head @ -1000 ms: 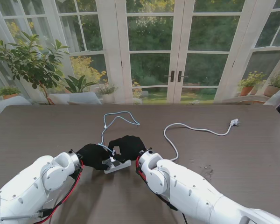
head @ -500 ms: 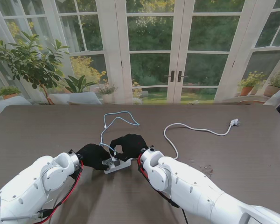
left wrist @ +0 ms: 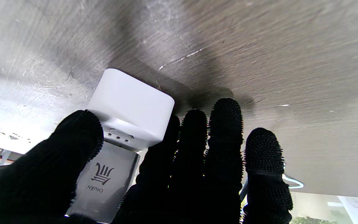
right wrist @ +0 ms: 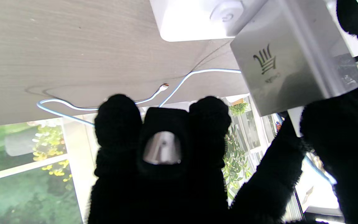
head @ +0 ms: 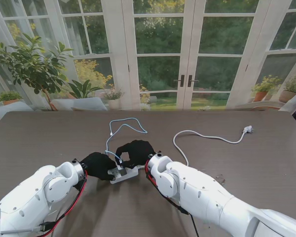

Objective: Set up the charging station

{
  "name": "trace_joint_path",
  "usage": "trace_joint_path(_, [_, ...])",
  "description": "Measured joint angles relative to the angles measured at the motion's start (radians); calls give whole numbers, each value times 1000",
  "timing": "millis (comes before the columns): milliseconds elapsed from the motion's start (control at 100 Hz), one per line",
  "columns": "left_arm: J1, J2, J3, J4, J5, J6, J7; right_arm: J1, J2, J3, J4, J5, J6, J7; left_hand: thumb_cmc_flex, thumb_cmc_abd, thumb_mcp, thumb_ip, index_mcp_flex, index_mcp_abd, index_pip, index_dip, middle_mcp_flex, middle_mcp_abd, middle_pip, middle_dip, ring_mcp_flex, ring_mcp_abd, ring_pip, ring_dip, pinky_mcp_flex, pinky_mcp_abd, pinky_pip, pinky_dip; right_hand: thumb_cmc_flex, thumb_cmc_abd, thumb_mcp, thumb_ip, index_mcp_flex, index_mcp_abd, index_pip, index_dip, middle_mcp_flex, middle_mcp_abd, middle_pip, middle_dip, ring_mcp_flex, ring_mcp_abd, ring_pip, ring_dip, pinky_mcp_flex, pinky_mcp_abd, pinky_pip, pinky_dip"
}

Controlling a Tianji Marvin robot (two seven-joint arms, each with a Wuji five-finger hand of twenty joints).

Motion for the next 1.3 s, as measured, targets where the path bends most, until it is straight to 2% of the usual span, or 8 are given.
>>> trace_joint_path(560, [3, 1, -4, -4, 7, -3, -3, 22, 8, -13, -7, -9, 4, 45, -1, 1, 0, 0, 0, 7, 0, 0, 0, -1, 5, 3, 0, 0, 24, 13, 1, -2, 0, 8, 4, 6, -1, 0, -19, -6, 0, 2, 0, 0, 1, 17, -7, 9, -15, 0, -37, 0, 0, 8])
trace_joint_path(690, [3, 1, -5, -5, 8, -4, -7, 21, 13, -14, -16, -27, 11, 41, -1, 1, 0, 0, 0, 8, 0, 0, 0, -1, 4, 2, 0, 0, 24, 13, 1, -2, 0, 9, 7, 6, -3, 0, -27, -6, 0, 2, -5, 0, -1, -25, -12, 16, -72, 0, -58, 0, 0, 8])
trace_joint_path(860, [3, 1, -5, -6, 6, -4, -8, 9, 29, -2, -37, -47, 22, 40, -1, 1, 0, 0, 0, 10, 0, 1, 0, 0, 4, 3, 0, 0, 24, 13, 1, -2, 0, 9, 1, 34, -16, 1, -114, -6, 2, 1, -133, 5, -16, -68, -15, 22, -226, 0, -132, 2, -23, 5])
trace_joint_path(890, [3, 1, -4, -6, 5, -4, -8, 7, 33, -1, -42, -51, 26, 41, -1, 1, 0, 0, 0, 12, 1, 1, 0, 0, 4, 7, 0, 0, 24, 13, 1, -2, 0, 10, -6, 60, -37, 38, -144, -6, 2, 0, -166, 8, -15, -83, -17, 30, -263, 0, -154, 5, -30, 5])
trace_joint_path(930, [2, 2, -3, -5, 4, -4, -8, 4, 37, 0, -47, -52, 30, 43, -1, 1, 0, 0, 0, 13, 4, 1, 0, 1, 4, 9, 0, 0, 24, 13, 3, -2, 0, 10, -30, 86, -63, 134, -189, -6, 2, 17, -228, 11, -15, -102, -24, 43, -298, 0, -187, 16, -38, 4])
trace_joint_path(970, [1, 2, -1, -5, 4, -4, -8, 0, 40, 3, -51, -54, 34, 44, -1, 1, 0, 0, 0, 14, 8, 1, 0, 1, 4, 13, 0, 0, 24, 13, 3, -2, 0, 10, -40, 108, -87, 177, -227, -7, 2, 32, -263, 17, -15, -115, -50, 49, -315, 0, -215, 23, -44, 4])
trace_joint_path(1140, [-1, 3, 1, -5, -1, -4, -11, -19, 52, 22, -66, -67, 49, 45, -1, 0, 0, 0, 0, 14, 16, 3, 0, 4, 4, 15, 0, 0, 24, 13, 3, -2, 0, 10, -62, 160, -163, 226, -343, -5, 1, 36, -409, 44, -30, -180, -164, 83, -330, 0, -302, 46, -73, 4])
trace_joint_path(1300, [-2, 3, 3, -5, -2, -4, -13, -45, 68, 45, -98, -82, 66, 51, -1, 0, 0, 0, 0, 16, 20, 3, 0, 4, 6, 19, 0, 0, 24, 13, 3, -2, 0, 10, -65, 223, -215, 250, -387, -4, 1, -59, -476, 60, -75, -251, -198, 93, -352, 0, -328, 52, -85, 4])
